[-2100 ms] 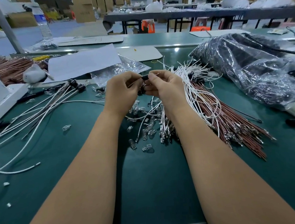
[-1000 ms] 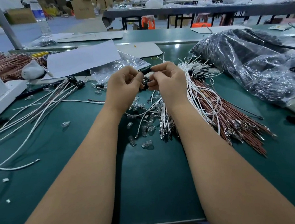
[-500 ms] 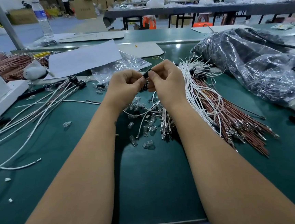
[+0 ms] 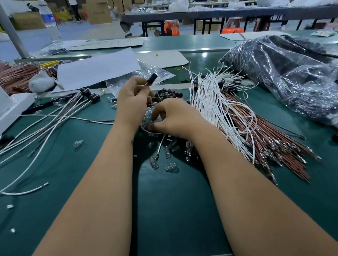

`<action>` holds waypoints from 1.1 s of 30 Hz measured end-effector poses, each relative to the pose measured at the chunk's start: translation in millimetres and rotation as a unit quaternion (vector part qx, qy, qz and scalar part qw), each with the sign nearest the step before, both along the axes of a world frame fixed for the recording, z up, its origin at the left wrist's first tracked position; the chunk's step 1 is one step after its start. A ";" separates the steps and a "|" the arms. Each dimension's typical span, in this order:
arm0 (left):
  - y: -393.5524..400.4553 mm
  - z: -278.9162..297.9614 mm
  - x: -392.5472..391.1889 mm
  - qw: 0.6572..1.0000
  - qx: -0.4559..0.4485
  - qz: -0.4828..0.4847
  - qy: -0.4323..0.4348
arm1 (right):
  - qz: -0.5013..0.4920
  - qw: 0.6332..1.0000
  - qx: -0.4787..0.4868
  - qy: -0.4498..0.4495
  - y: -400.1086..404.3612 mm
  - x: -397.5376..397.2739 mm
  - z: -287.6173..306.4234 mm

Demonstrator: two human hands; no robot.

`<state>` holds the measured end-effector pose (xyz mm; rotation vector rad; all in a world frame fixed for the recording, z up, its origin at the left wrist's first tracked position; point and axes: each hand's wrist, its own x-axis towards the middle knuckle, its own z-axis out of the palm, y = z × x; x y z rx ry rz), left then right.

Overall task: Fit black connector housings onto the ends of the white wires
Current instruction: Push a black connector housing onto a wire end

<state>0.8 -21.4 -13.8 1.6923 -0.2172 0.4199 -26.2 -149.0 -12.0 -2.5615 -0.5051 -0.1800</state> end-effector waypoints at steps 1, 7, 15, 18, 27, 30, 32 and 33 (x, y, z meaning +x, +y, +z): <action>-1.0 0.3 0.1 1.000 -0.004 -0.010 -0.002 | 0.008 1.000 -0.005 -0.004 0.1 0.3 0.2; -2.0 0.9 0.2 0.993 -0.063 -0.098 -0.024 | 0.007 0.999 0.051 0.001 -1.1 -2.8 0.3; 0.9 0.2 0.2 0.973 -0.114 -0.196 -0.036 | -0.007 0.997 0.070 -0.025 -2.8 -0.5 -0.4; 1.8 0.5 -0.3 0.965 -0.136 -0.224 -0.028 | -0.039 0.993 0.108 -0.039 -3.1 0.9 0.1; 1.1 5.2 -3.9 0.975 -0.117 -0.189 0.013 | -0.113 0.928 0.353 -0.021 -9.6 -1.5 7.2; 0.4 6.6 -5.4 0.992 -0.049 -0.115 0.005 | -0.143 0.851 0.503 0.034 -15.5 1.5 11.2; -1.1 5.5 -6.7 0.996 -0.007 -0.093 -0.007 | -0.140 0.811 0.565 0.055 -18.4 2.8 11.1; -2.2 4.4 -7.3 0.996 0.015 -0.083 -0.010 | -0.135 0.797 0.585 0.061 -19.1 3.0 10.2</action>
